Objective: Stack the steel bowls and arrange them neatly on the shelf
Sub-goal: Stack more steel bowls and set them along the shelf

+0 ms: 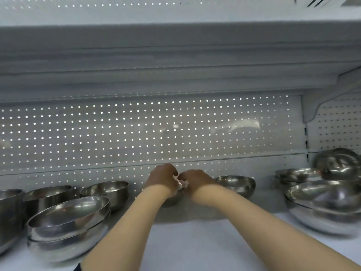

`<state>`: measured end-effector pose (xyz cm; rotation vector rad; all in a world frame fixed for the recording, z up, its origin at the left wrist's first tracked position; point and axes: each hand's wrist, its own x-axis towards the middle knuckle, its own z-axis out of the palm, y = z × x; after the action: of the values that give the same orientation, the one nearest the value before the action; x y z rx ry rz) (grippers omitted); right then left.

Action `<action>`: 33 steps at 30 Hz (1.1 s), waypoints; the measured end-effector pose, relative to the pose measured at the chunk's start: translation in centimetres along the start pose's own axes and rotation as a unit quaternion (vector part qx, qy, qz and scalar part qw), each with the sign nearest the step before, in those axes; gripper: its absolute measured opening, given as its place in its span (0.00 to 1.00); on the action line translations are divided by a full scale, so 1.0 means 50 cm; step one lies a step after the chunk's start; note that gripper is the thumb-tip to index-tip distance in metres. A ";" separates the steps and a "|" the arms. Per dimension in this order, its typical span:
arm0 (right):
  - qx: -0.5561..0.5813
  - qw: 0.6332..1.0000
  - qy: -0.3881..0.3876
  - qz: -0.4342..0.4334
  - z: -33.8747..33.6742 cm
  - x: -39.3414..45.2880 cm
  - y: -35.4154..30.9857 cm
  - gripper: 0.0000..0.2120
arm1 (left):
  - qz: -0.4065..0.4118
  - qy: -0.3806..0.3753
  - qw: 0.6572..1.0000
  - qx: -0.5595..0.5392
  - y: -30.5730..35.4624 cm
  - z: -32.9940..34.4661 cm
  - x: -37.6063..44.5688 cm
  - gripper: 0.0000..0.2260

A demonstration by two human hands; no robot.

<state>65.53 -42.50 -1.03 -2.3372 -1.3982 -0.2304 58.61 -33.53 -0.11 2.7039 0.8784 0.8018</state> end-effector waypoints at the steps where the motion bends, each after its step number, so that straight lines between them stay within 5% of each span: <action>1: -0.014 1.000 0.008 0.001 -0.031 -0.014 0.002 0.16 | 0.006 0.010 0.999 -0.031 0.015 -0.007 -0.004 0.12; 8: -0.092 0.995 -0.005 0.040 -0.276 -0.247 0.131 0.15 | 0.083 -0.043 0.970 -0.223 0.132 -0.004 -0.087 0.08; 13: -0.150 0.977 -0.073 0.131 -0.344 -0.342 0.253 0.13 | 0.207 -0.142 0.938 -0.240 0.265 0.029 -0.147 0.13; 20: -0.171 0.974 -0.103 0.108 -0.318 -0.379 0.318 0.03 | 0.291 -0.224 0.912 -0.184 0.389 0.072 -0.177 0.15; 23: -0.174 0.976 -0.085 0.097 -0.304 -0.387 0.335 0.10 | 0.302 -0.240 0.911 -0.150 0.402 0.084 -0.176 0.11; 33: -0.037 0.996 0.007 0.077 -0.273 -0.409 0.362 0.05 | 0.354 -0.174 0.916 -0.069 0.403 0.081 -0.150 0.07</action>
<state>72.28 -72.26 -0.32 -2.4841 -1.2159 -0.2556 65.58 -54.28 -0.08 2.8904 -0.2529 0.4200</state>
